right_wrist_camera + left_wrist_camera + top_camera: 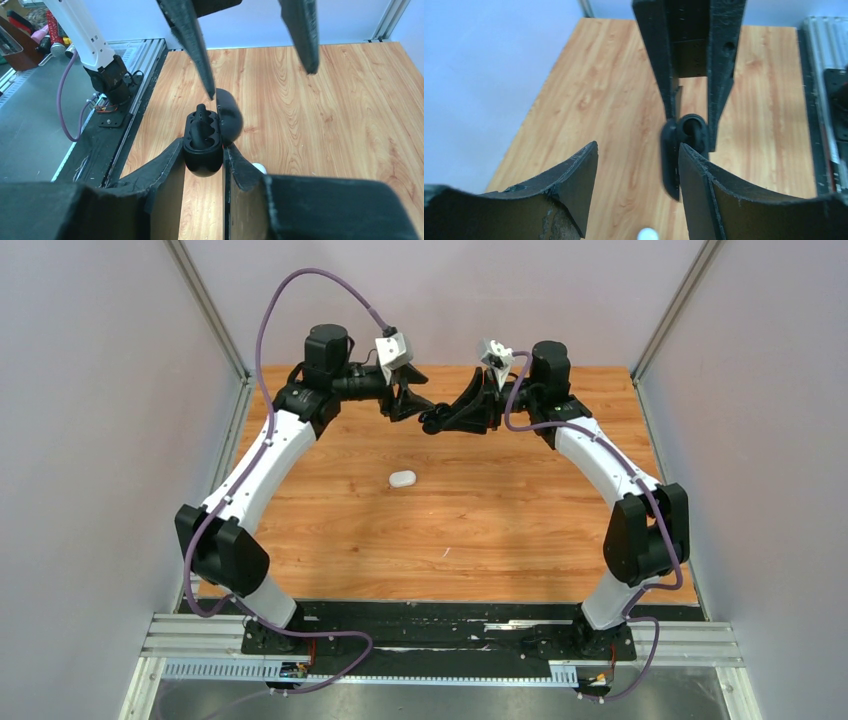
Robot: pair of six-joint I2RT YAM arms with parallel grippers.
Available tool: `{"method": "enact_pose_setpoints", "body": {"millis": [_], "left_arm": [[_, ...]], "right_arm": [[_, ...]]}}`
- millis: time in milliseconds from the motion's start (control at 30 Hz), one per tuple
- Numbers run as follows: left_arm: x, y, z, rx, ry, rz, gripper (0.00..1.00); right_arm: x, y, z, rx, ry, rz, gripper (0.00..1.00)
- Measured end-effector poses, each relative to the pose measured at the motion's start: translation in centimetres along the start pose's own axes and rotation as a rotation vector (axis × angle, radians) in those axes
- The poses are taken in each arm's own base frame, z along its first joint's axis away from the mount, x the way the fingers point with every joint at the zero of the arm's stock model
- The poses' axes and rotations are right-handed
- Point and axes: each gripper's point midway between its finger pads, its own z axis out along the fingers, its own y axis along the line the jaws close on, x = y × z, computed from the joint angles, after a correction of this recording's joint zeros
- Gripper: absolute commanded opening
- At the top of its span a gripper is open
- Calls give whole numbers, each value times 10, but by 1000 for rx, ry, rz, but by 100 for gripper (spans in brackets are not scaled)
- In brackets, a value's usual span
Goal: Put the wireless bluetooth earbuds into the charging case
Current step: Open the charging case containing the earbuds.
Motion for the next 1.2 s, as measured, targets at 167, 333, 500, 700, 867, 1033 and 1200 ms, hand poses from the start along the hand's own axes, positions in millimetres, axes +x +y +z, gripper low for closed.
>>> {"method": "enact_pose_setpoints", "body": {"millis": [167, 333, 500, 700, 867, 1033, 1200], "left_arm": [[-9, 13, -5, -73, -6, 62, 66], [-6, 21, -6, -115, 6, 68, 67], [-8, 21, -21, -197, -1, 81, 71], [-40, -29, -71, -236, -54, 311, 60], [-51, -66, -84, -155, -76, 473, 47], [-25, -67, -62, -69, -41, 427, 64], [3, -63, -49, -68, -3, 335, 73]], "right_arm": [[-3, 3, 1, -5, -1, -14, 0], [-6, 5, 2, -6, -3, -22, 0], [-7, 6, 1, -5, -5, 7, 0], [-8, 7, 2, -2, -8, 25, 0], [-8, 6, 2, 14, -8, -28, 0], [-14, 15, 2, 31, -6, -166, 0], [-24, 33, 7, 25, -10, -331, 0]]}}
